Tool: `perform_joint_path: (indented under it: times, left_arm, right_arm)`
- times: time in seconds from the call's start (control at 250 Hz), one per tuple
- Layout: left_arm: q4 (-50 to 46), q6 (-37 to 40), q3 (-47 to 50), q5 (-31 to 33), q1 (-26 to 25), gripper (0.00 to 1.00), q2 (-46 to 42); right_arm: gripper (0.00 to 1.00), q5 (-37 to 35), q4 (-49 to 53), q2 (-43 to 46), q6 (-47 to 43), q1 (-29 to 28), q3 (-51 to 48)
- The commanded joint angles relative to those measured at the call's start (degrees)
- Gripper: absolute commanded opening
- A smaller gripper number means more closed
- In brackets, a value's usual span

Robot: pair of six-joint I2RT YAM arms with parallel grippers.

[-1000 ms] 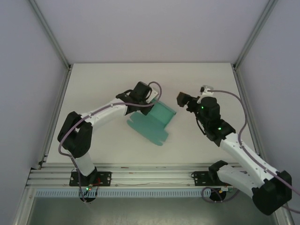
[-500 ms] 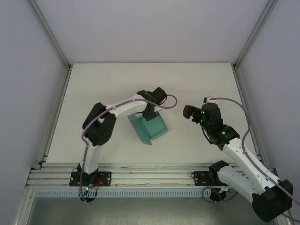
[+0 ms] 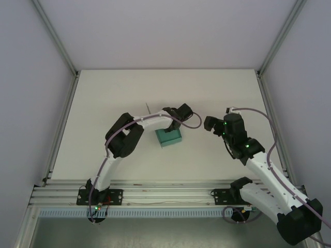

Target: Assemble paper box

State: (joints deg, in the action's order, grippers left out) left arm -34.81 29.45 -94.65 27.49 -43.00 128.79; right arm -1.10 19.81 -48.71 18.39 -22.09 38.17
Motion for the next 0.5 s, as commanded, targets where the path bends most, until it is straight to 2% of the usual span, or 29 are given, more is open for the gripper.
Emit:
perform_joint_path:
  times: [0.0, 0.052, 0.096, 0.176, 0.256, 0.304, 0.372, 0.5]
  left_arm:
    - [7.13, 1.24, 1.93, -1.99, 0.03, 0.0, 4.21]
    - [5.68, 1.27, 1.29, -4.71, 0.07, 0.01, 2.5]
    - [5.48, 1.81, 1.34, -6.65, 0.29, 0.2, 0.34]
    - [4.12, 2.91, 1.23, -8.7, 0.63, 0.47, -3.59]
    - [1.84, 3.45, 0.4, -10.74, 0.74, 0.61, -7.26]
    - [0.64, 3.78, -0.08, -12.11, 0.76, 0.63, -9.29]
    - [-1.16, 3.87, -0.68, -14.77, 0.74, 0.71, -12.16]
    - [-1.25, 3.18, -1.05, -18.6, 0.73, 1.0, -17.24]
  right_arm:
    - [1.0, -1.56, 1.38, -0.68, -0.24, 0.7, 1.67]
    - [1.0, -1.31, 2.2, -1.05, -0.37, 0.88, 2.29]
    - [1.0, -1.03, 2.58, -1.04, -0.68, 1.05, 2.64]
    - [1.0, -0.69, 3.71, -0.8, -1.12, 1.15, 2.95]
    - [1.0, -0.02, 4.54, -0.25, -1.77, 1.2, 3.3]
    - [1.0, 0.2, 5.14, 0.01, -1.98, 1.33, 3.57]
    - [1.0, 0.32, 5.81, 0.36, -2.35, 1.31, 3.96]
    - [1.0, -0.3, 6.07, 0.38, -3.98, 1.56, 4.23]
